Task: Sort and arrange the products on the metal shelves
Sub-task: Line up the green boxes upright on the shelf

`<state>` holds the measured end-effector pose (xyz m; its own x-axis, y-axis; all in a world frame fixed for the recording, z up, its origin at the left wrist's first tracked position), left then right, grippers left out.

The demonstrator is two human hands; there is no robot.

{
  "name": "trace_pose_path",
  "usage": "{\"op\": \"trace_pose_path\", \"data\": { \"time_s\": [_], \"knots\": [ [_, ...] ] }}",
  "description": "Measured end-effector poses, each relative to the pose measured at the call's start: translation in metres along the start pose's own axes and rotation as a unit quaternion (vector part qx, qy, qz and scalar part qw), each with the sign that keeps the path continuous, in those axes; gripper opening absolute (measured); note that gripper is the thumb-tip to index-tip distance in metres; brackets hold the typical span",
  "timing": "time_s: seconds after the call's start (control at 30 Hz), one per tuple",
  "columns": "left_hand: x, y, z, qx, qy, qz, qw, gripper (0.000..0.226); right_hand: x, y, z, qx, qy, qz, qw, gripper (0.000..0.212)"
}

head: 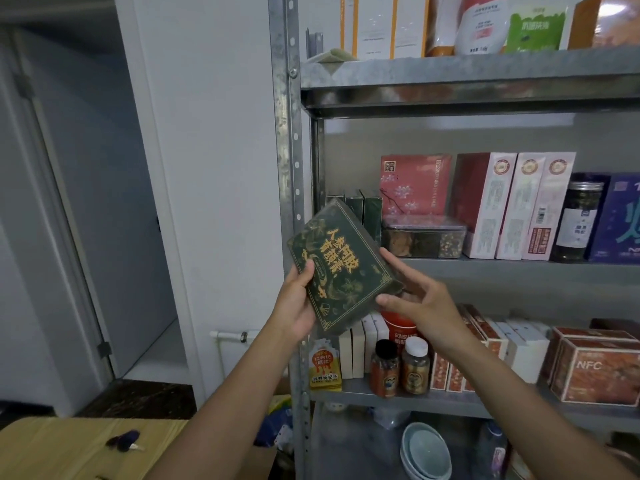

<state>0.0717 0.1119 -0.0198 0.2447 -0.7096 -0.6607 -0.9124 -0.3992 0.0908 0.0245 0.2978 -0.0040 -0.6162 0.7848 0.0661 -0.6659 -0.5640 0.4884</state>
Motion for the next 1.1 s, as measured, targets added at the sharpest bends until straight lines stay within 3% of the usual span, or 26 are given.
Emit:
{"op": "trace_pose_path", "data": {
  "time_s": [0.1,0.27,0.47,0.57,0.63,0.77,0.9,1.03,1.1],
  "knots": [
    [0.001,-0.002,-0.003,-0.033,0.107,-0.013,0.994,0.046,-0.012,0.001,0.01,0.041,-0.016,-0.031,0.999,0.067],
    [-0.004,-0.018,-0.014,-0.096,0.378,-0.02,0.92,0.079,-0.022,0.005,0.017,0.071,-0.022,-0.049,0.996,0.06],
    [-0.02,-0.036,-0.021,-0.165,0.586,0.112,0.785,0.121,-0.026,0.014,0.025,0.091,-0.027,-0.062,0.994,0.057],
    [-0.028,-0.035,-0.02,-0.231,0.633,0.114,0.73,0.128,-0.032,0.019,0.029,0.112,-0.054,-0.039,0.991,0.059],
    [-0.029,-0.033,-0.02,-0.259,0.621,0.105,0.732,0.126,-0.035,0.023,0.034,0.124,-0.071,-0.014,0.99,0.059],
    [-0.017,-0.026,-0.025,-0.26,0.516,0.119,0.807,0.118,-0.038,0.035,0.043,0.145,-0.116,0.06,0.981,0.051],
    [-0.004,-0.017,-0.024,-0.248,0.45,0.07,0.855,0.085,-0.043,0.062,0.039,0.109,-0.131,0.091,0.981,0.03],
    [0.002,-0.011,-0.024,-0.263,0.444,0.016,0.856,0.075,-0.04,0.098,0.033,0.132,-0.183,-0.021,0.974,0.025],
    [0.003,-0.008,-0.027,-0.268,0.442,0.01,0.856,0.077,-0.034,0.119,0.031,0.161,-0.292,-0.102,0.937,0.031]
  ]
}}
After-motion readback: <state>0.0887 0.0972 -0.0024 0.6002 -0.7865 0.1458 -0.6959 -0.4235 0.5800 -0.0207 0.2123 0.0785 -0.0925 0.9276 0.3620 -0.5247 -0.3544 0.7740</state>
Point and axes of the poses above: each hand's wrist, its own y-axis towards the middle knuckle, its own x-axis out of the back of the hand, z = x × y, the point moved 4 cm from there along y, towards the middle knuckle
